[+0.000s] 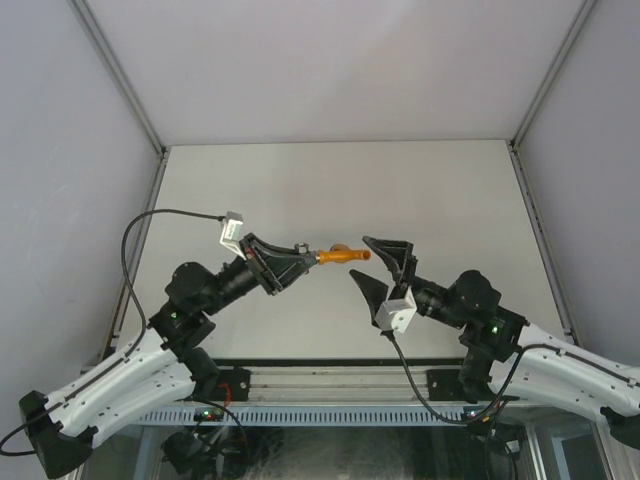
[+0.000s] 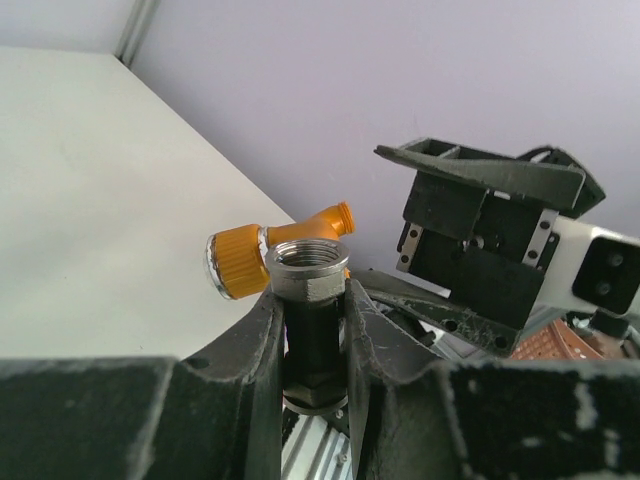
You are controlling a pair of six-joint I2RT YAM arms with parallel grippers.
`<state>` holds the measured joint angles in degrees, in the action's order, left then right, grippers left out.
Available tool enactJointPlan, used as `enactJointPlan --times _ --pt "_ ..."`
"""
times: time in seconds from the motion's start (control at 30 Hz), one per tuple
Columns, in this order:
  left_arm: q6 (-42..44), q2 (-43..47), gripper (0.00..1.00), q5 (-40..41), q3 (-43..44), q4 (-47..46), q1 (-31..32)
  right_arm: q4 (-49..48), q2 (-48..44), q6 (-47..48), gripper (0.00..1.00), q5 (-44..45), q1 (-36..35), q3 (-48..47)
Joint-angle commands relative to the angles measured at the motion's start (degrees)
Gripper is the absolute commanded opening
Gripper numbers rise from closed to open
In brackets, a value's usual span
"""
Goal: Install the water faucets
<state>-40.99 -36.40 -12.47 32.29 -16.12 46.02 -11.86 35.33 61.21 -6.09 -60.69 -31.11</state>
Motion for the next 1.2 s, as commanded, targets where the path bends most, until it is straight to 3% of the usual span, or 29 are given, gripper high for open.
enactJointPlan --times 0.0,0.3,0.5,0.67,0.77,0.9,1.17 --pt "-0.91 0.20 0.00 -4.50 4.75 -6.12 0.30 2.50 2.78 -15.39 0.73 -9.52 2.23 -6.89" --pt "0.88 0.25 0.00 -8.37 5.14 -7.57 0.30 4.63 7.91 -38.84 0.62 -22.20 9.19 -11.08" --pt "1.77 0.62 0.00 -9.63 5.25 -8.32 0.30 5.76 9.76 -44.89 0.58 -24.18 11.08 -11.94" --pt "2.23 0.65 0.00 -11.23 5.27 -9.26 0.30 3.19 10.47 -54.19 0.38 -22.42 13.32 -12.01" --pt "5.15 0.82 0.00 -11.64 4.85 -9.49 0.30 2.22 10.94 -61.95 0.19 -26.20 15.67 -12.56" --pt "10.88 1.16 0.00 -12.82 3.81 -10.03 0.30 0.19 12.53 -78.57 0.00 -33.18 18.71 -13.77" --pt "29.89 -0.41 0.00 -23.74 7.04 -2.22 0.30 -6.17 19.47 -113.34 0.00 -48.97 26.33 -17.48"
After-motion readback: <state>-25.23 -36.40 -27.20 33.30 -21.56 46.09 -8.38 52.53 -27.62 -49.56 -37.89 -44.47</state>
